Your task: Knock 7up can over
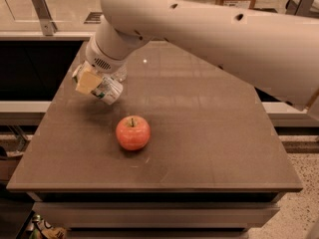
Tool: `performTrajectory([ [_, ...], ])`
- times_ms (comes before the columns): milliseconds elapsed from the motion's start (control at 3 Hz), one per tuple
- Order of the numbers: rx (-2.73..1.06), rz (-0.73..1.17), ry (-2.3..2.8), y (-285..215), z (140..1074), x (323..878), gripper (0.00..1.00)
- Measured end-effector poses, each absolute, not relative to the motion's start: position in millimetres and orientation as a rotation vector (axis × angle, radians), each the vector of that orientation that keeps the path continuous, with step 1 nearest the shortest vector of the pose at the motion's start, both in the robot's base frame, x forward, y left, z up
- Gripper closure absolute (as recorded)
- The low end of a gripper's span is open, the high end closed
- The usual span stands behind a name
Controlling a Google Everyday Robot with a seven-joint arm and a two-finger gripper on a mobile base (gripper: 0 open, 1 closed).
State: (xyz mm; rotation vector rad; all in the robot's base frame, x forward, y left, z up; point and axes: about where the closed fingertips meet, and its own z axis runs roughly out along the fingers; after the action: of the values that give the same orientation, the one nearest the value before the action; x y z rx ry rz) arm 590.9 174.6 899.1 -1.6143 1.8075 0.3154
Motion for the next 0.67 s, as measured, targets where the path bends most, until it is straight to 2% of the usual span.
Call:
performTrajectory([
  [667, -1.699, 0.288, 1.819, 193, 876, 598, 1.00],
])
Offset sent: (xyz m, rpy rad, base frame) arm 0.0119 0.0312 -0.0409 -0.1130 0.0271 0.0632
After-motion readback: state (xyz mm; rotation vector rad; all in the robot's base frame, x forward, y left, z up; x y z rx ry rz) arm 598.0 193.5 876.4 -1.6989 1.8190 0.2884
